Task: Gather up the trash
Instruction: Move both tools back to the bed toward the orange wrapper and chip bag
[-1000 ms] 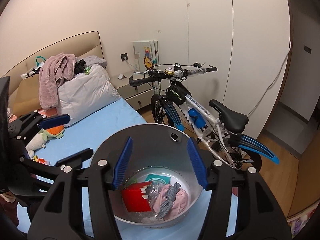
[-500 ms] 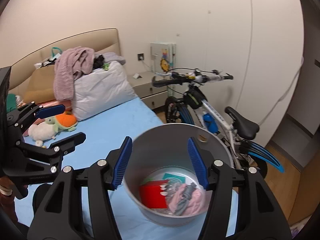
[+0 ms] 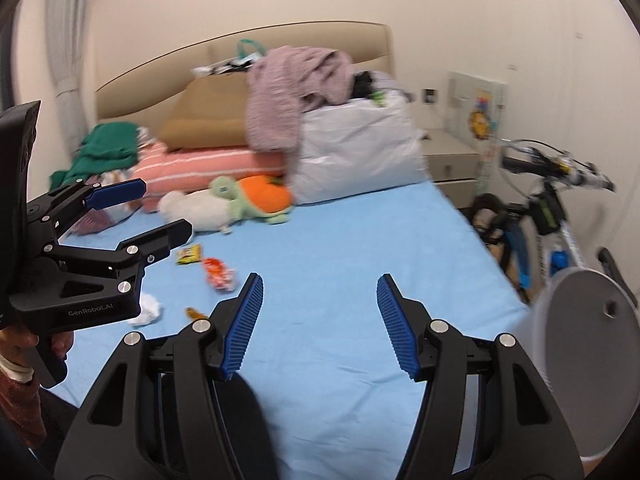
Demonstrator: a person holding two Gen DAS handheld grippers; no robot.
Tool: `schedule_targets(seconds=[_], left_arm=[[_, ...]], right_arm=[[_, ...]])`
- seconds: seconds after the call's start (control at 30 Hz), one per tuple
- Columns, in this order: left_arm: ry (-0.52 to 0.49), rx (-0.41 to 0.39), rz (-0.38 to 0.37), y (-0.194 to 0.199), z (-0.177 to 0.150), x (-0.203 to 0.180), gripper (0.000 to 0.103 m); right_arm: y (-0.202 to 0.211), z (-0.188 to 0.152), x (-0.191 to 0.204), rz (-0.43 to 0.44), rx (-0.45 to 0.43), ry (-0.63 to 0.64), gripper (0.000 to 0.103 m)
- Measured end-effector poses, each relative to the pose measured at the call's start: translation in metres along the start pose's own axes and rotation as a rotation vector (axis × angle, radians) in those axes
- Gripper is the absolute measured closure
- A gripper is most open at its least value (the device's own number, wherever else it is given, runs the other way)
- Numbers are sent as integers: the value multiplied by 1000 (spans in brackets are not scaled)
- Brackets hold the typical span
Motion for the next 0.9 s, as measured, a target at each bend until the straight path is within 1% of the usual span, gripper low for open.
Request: schedule_targets(seconds=[0.13, 0.2, 0.27, 0.37, 0.5, 0.63, 0.9], left_arm=[[80, 40, 142, 8, -37, 78, 23], [107, 65, 216, 12, -57, 114, 23], [133, 96, 276, 12, -78, 146, 23], [181, 131, 316, 10, -102, 180, 23], [210, 168, 344, 1, -129, 209, 23], [246, 204, 341, -15, -154, 226, 23], [293, 285, 308, -75, -198, 246, 23]], right_arm=[[-37, 1, 69, 118, 26, 50, 46], [-53, 0, 99, 162, 34, 76, 46], [-68, -1, 125, 197, 42, 99, 46], [-91, -5, 157, 228, 52, 130, 46], [-131, -12, 186, 255, 83, 159, 46], [-170, -24, 204, 270, 125, 195, 46], [-253, -55, 218, 284, 223, 253, 46]])
Point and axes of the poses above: each gripper's, at about its wrist camera, not at the fingertips, and y roughly against the way its jaws point, x to its left, z to its top, the point moved 10 cm from there along -y, roughly the way its jaws point, and after that the axes turned 8 degrees about -x, right-handed, at the moved point
